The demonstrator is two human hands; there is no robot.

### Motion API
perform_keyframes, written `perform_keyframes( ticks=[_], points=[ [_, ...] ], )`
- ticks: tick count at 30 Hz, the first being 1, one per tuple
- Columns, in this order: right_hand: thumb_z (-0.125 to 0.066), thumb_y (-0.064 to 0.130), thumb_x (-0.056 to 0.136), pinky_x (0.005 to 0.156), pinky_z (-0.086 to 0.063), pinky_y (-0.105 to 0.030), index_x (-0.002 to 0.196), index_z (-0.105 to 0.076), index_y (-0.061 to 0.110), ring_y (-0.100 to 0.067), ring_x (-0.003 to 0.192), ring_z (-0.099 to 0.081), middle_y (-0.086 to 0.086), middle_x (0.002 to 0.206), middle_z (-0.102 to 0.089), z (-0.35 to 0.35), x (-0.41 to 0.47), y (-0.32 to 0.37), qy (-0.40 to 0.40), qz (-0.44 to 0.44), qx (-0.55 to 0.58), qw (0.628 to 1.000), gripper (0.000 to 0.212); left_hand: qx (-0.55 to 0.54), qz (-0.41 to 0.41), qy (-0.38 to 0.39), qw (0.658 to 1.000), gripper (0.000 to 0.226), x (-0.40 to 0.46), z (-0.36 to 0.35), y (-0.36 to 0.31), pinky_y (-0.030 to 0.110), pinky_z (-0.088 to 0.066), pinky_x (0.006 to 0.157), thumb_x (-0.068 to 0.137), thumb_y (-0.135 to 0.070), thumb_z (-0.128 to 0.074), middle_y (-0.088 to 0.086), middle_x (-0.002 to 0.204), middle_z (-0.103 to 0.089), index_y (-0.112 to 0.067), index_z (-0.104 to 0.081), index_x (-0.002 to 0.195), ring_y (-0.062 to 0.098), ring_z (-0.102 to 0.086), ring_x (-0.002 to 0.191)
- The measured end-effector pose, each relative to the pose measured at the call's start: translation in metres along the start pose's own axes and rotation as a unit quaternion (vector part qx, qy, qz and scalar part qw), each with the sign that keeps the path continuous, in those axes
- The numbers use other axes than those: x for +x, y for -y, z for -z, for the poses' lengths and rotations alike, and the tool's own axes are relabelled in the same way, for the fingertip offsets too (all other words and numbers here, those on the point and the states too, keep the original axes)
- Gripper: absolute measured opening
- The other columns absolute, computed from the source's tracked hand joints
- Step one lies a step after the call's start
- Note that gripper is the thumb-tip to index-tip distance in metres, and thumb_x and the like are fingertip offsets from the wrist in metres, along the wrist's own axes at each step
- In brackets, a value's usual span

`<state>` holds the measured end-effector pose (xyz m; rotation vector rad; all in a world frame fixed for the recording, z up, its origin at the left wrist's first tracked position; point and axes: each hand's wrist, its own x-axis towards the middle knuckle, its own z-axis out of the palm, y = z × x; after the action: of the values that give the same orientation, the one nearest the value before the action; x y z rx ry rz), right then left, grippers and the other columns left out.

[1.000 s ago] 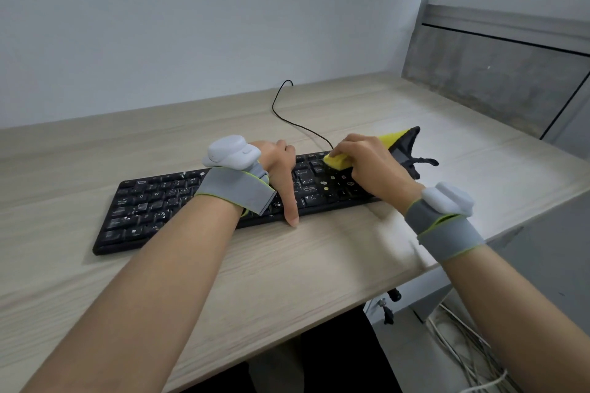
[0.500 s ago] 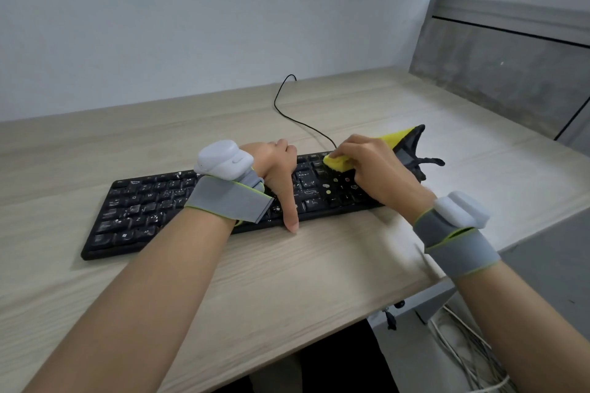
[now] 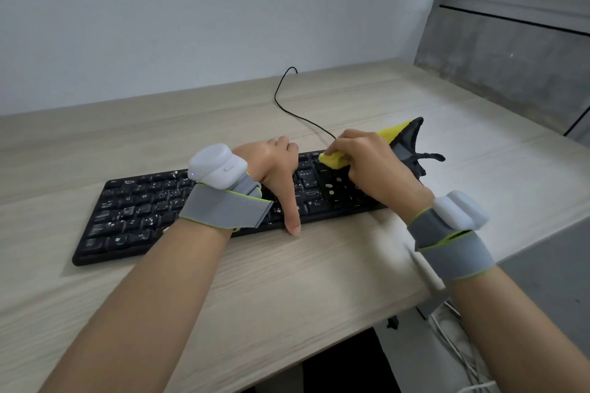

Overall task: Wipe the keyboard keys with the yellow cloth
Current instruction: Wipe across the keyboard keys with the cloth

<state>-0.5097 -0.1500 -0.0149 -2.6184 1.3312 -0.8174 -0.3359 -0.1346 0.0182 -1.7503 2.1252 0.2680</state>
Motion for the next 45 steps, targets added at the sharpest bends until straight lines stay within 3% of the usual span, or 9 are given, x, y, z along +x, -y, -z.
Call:
perform_keyframes(
  ticks=[6,10,13,17,22,27,35,40,45],
  points=[
    [-0.043,-0.025,0.061,0.076,-0.052,-0.043,0.102,-0.068,0.005,-0.033,0.094,-0.060,-0.013,0.107,-0.064,-0.007,-0.009,0.011,0.011,0.041,0.009,0.999,0.057,-0.011,-0.004,-0.004,1.000,0.142,0.000,-0.002,0.003,0.033,-0.042,0.093,-0.002,-0.078,-0.065,-0.006,0.107,-0.034,-0.016,-0.035,0.121,0.015,-0.037,0.104],
    [-0.043,-0.024,0.061,0.071,-0.053,-0.043,0.097,-0.069,0.007,-0.033,0.087,-0.061,-0.011,0.103,-0.065,0.002,-0.015,-0.001,0.009,0.018,0.008,1.000,0.055,-0.021,-0.002,0.002,1.000,0.141,0.000,-0.002,0.002,0.033,-0.040,0.094,-0.001,-0.076,-0.067,-0.005,0.108,-0.033,-0.016,-0.034,0.122,0.015,-0.034,0.105],
    [-0.043,-0.022,0.063,0.076,-0.052,-0.044,0.100,-0.068,0.006,-0.036,0.091,-0.059,-0.014,0.105,-0.063,0.002,0.004,-0.004,-0.010,-0.023,-0.018,1.000,0.052,-0.025,-0.004,0.003,1.000,0.141,-0.001,0.000,0.001,0.034,-0.040,0.097,0.002,-0.074,-0.069,-0.004,0.111,-0.033,-0.014,-0.033,0.125,0.016,-0.034,0.108],
    [-0.043,-0.020,0.066,0.083,-0.050,-0.041,0.105,-0.067,0.006,-0.035,0.098,-0.057,-0.015,0.111,-0.061,-0.007,0.024,0.006,0.022,-0.024,-0.020,0.999,0.053,-0.027,-0.004,0.005,1.000,0.142,-0.002,0.000,0.002,0.035,-0.038,0.100,0.004,-0.073,-0.070,-0.003,0.113,-0.032,-0.013,-0.032,0.128,0.016,-0.033,0.109],
    [-0.045,-0.021,0.063,0.074,-0.048,-0.033,0.102,-0.068,0.007,-0.032,0.094,-0.059,-0.011,0.108,-0.063,-0.004,0.002,0.000,0.017,0.016,-0.019,1.000,0.053,-0.028,-0.001,0.010,1.000,0.148,-0.002,-0.002,0.002,0.040,-0.039,0.103,0.001,-0.074,-0.069,-0.004,0.116,-0.032,-0.014,-0.030,0.131,0.017,-0.033,0.115],
    [-0.043,-0.021,0.065,0.082,-0.050,-0.044,0.103,-0.067,0.006,-0.036,0.096,-0.058,-0.014,0.110,-0.061,0.001,0.010,-0.002,0.009,-0.022,-0.036,0.999,0.052,-0.032,0.000,0.017,0.999,0.150,-0.004,0.000,0.000,0.040,-0.039,0.103,0.002,-0.073,-0.070,-0.004,0.118,-0.031,-0.015,-0.028,0.134,0.016,-0.032,0.114],
    [-0.043,-0.022,0.060,0.074,-0.046,-0.034,0.103,-0.067,0.005,-0.035,0.095,-0.058,-0.014,0.108,-0.063,-0.007,-0.008,0.012,0.003,0.022,-0.033,0.999,0.056,-0.023,0.003,0.003,1.000,0.148,-0.006,-0.002,0.002,0.037,-0.041,0.101,-0.001,-0.076,-0.068,-0.005,0.116,-0.033,-0.016,-0.031,0.130,0.015,-0.034,0.110],
    [-0.044,-0.022,0.062,0.076,-0.051,-0.043,0.102,-0.067,0.004,-0.037,0.093,-0.058,-0.015,0.108,-0.062,0.003,-0.006,0.002,-0.021,-0.037,-0.038,0.998,0.053,-0.024,0.007,-0.006,1.000,0.145,-0.006,-0.002,0.001,0.039,-0.042,0.099,-0.004,-0.078,-0.067,-0.006,0.111,-0.035,-0.016,-0.034,0.124,0.016,-0.037,0.108],
    [-0.043,-0.023,0.061,0.077,-0.051,-0.041,0.101,-0.068,0.005,-0.035,0.095,-0.060,-0.013,0.109,-0.064,-0.001,-0.019,0.016,0.010,0.018,-0.014,1.000,0.055,-0.027,0.016,0.004,1.000,0.149,-0.009,0.000,0.002,0.039,-0.041,0.102,-0.001,-0.077,-0.068,-0.005,0.115,-0.033,-0.016,-0.031,0.129,0.016,-0.035,0.111]
  ],
)
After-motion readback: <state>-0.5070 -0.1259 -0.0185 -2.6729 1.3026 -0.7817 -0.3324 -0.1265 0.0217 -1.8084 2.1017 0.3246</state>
